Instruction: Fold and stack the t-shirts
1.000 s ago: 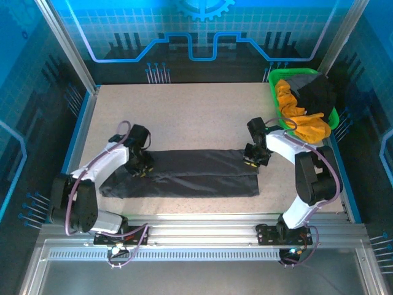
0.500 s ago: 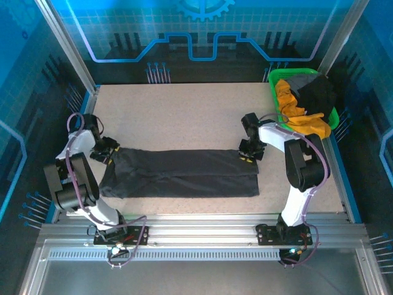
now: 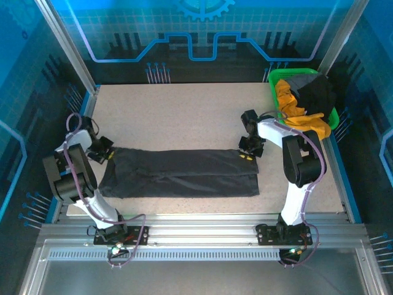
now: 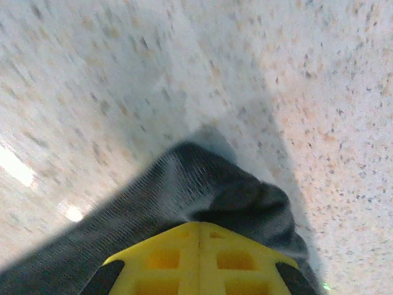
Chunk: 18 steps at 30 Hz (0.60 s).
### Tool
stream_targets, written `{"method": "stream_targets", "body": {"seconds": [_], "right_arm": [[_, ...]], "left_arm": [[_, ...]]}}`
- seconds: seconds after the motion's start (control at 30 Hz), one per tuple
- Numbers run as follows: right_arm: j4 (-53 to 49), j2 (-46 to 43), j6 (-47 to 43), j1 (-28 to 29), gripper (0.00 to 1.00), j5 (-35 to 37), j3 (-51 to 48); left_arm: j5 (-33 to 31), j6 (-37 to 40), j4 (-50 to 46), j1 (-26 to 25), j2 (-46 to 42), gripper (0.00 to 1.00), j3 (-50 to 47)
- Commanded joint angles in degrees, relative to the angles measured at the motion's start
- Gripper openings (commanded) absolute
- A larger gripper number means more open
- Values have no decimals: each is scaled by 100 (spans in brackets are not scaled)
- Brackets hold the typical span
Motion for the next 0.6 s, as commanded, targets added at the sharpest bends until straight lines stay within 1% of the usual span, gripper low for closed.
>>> {"method": "stream_targets", "body": {"seconds": [0.0,0.1,0.3,0.33,0.37,0.4,0.43,0.47,0.57], "right_arm": [[-282,258,68,-137,20,186,74],[-306,277,70,-153,20,222,108],[-403,324,-26,-180,20,217,289],[-394,299,-65,-177,20,202,311],[-393,287,-104,-177,20,204,334],[-403,280,-131,-171,20,205,353],[-412,284,-156,-173,20,199,368],[-425,299,-173,-172,20,200,382],[-412,330,-174,-173,20,146,370]], "left_arm": [[315,78,245,365,108,0,144],[584,26,213,515,174,0,307],[679,-179,352,521,-96,0,144],[775,-177,462,522,-194,6,75],[919,-185,597,512,-289,21,-1],[1071,-193,706,512,-348,31,-78],[1192,-201,757,512,-398,37,-143],[1230,-212,719,491,-418,41,-174],[1304,-205,745,435,-402,43,-369]]}}
